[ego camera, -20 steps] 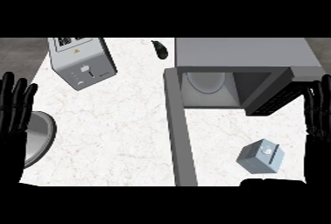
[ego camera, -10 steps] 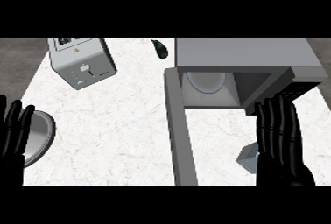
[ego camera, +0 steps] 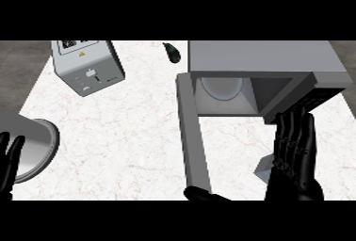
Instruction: Pick up the milk, place it into the microwave and close the microwave
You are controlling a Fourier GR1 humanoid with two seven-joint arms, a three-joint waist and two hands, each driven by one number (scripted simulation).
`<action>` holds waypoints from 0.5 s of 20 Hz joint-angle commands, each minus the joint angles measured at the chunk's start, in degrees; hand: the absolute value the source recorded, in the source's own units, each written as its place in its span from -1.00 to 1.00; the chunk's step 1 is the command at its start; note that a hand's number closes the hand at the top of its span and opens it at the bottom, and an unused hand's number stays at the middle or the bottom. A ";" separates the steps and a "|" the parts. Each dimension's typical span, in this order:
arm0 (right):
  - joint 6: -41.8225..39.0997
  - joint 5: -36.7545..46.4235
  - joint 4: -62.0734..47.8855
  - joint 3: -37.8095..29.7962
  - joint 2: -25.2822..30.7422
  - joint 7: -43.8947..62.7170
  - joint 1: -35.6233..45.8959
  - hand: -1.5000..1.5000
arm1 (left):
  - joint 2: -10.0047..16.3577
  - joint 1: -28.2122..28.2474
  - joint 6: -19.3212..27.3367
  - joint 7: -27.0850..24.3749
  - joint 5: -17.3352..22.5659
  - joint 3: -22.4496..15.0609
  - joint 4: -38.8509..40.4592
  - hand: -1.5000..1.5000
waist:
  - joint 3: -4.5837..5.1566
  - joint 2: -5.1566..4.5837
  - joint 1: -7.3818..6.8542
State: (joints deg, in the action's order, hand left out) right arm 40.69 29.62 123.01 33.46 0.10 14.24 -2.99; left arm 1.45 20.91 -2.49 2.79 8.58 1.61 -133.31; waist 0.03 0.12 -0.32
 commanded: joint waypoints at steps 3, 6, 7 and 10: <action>0.34 0.50 -0.41 -4.28 0.07 1.68 -1.20 -1.00 | -1.38 4.92 -1.28 -7.26 -3.16 -3.15 2.55 -1.00 | -0.02 -0.06 0.11; 0.91 -6.42 1.01 -6.79 3.66 -3.54 -5.91 -1.00 | -1.32 5.49 -3.26 -3.83 1.80 1.52 -0.51 -1.00 | -0.04 -0.05 0.15; 2.27 -3.96 -1.23 -5.16 1.64 -3.28 -5.89 -1.00 | -1.38 5.41 -1.94 -2.22 -0.34 -0.70 -3.44 -1.00 | -0.04 -0.05 0.15; 3.09 -11.89 -4.62 -7.30 1.99 -10.90 -7.75 -1.00 | -1.40 7.16 -2.97 -7.83 -0.17 -0.13 0.83 -1.00 | -0.05 -0.04 0.09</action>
State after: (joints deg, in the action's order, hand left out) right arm 42.73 21.62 120.64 27.33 2.56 7.51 -8.93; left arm 0.75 26.35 -5.34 -0.91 9.96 2.73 -134.91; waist -0.03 0.07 -0.24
